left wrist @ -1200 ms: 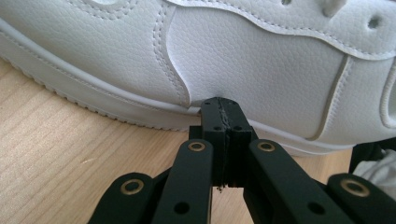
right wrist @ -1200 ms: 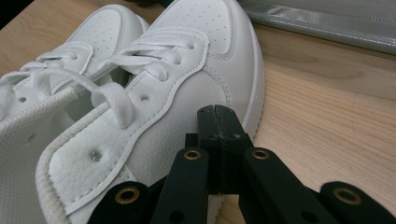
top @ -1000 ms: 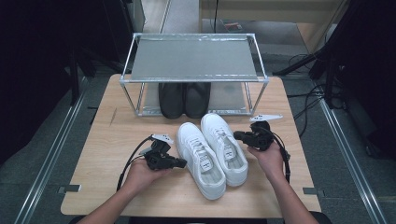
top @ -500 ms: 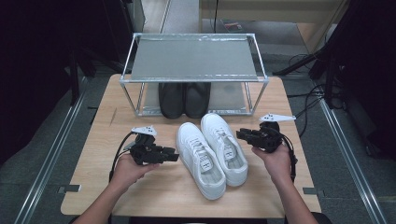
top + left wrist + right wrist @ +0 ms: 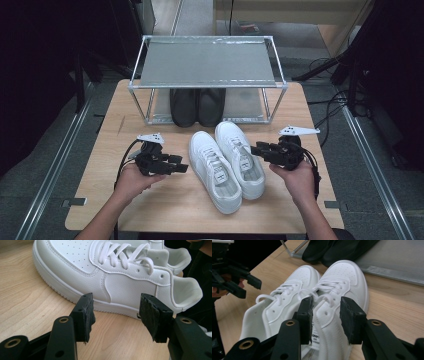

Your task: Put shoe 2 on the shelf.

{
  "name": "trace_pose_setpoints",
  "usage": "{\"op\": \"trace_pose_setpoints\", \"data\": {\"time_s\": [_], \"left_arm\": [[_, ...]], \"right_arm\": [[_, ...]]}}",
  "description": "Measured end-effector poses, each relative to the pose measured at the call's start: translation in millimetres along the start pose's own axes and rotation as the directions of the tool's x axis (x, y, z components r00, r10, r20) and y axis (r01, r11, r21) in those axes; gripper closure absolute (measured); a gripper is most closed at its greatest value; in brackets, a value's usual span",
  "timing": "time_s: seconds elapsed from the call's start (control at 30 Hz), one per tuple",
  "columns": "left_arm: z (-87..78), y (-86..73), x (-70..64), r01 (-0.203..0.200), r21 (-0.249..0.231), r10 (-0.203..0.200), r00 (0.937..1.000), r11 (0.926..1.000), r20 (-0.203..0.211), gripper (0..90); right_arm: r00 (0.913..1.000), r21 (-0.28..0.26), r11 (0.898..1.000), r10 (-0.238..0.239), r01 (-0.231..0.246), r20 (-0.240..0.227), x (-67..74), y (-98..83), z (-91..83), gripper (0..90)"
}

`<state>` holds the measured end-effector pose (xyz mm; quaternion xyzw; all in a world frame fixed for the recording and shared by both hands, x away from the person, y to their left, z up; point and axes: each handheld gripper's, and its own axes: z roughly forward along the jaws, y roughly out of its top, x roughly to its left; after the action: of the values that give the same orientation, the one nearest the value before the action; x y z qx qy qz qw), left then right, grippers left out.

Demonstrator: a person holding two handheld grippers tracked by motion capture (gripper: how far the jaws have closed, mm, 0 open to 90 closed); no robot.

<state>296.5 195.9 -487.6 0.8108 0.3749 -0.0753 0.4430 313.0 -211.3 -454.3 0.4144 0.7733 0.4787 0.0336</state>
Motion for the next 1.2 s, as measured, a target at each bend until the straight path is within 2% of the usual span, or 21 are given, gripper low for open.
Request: {"op": "trace_pose_setpoints", "data": {"time_s": [0.4, 0.57, 0.83, 1.0, 1.13, 1.2], "left_arm": [[-3.1, 0.7, 1.3, -0.012, 0.005, 0.012, 0.9999, 0.9999, -0.011, 44.0], [-5.1, 1.8, 3.1, -0.005, -0.003, 0.005, 0.9998, 1.0, -0.019, 43.5], [-7.0, 3.3, 6.6, -0.006, -0.001, 0.006, 0.9998, 1.0, -0.017, 43.6], [-7.1, 4.0, 8.0, -0.003, -0.006, 0.003, 0.9998, 1.0, -0.022, 43.7], [-7.4, 4.9, 9.7, 0.001, -0.006, -0.001, 0.9998, 1.0, -0.018, 43.8], [-8.1, 5.5, 10.4, 0.002, -0.01, -0.002, 0.9999, 1.0, -0.014, 43.9]], "right_arm": [[0.9996, 0.008, 1.0, 0.008, -0.008, -0.026, 23.7, -8.1, -1.8, 61.4], [0.9989, 0.025, 1.0, 0.008, -0.007, -0.047, 35.0, -12.6, 3.7, 57.1], [0.9976, 0.042, 0.999, 0.014, -0.011, -0.067, 46.2, -17.2, 13.3, 56.1], [0.9987, 0.043, 0.999, -0.016, 0.018, -0.048, 55.9, -19.6, 20.8, 53.7], [0.9992, 0.032, 0.999, -0.039, 0.039, -0.008, 61.7, -20.2, 21.4, 53.2], [0.9996, 0.027, 0.999, -0.028, 0.028, 0.003, 61.8, -21.1, 20.9, 52.7]]}}
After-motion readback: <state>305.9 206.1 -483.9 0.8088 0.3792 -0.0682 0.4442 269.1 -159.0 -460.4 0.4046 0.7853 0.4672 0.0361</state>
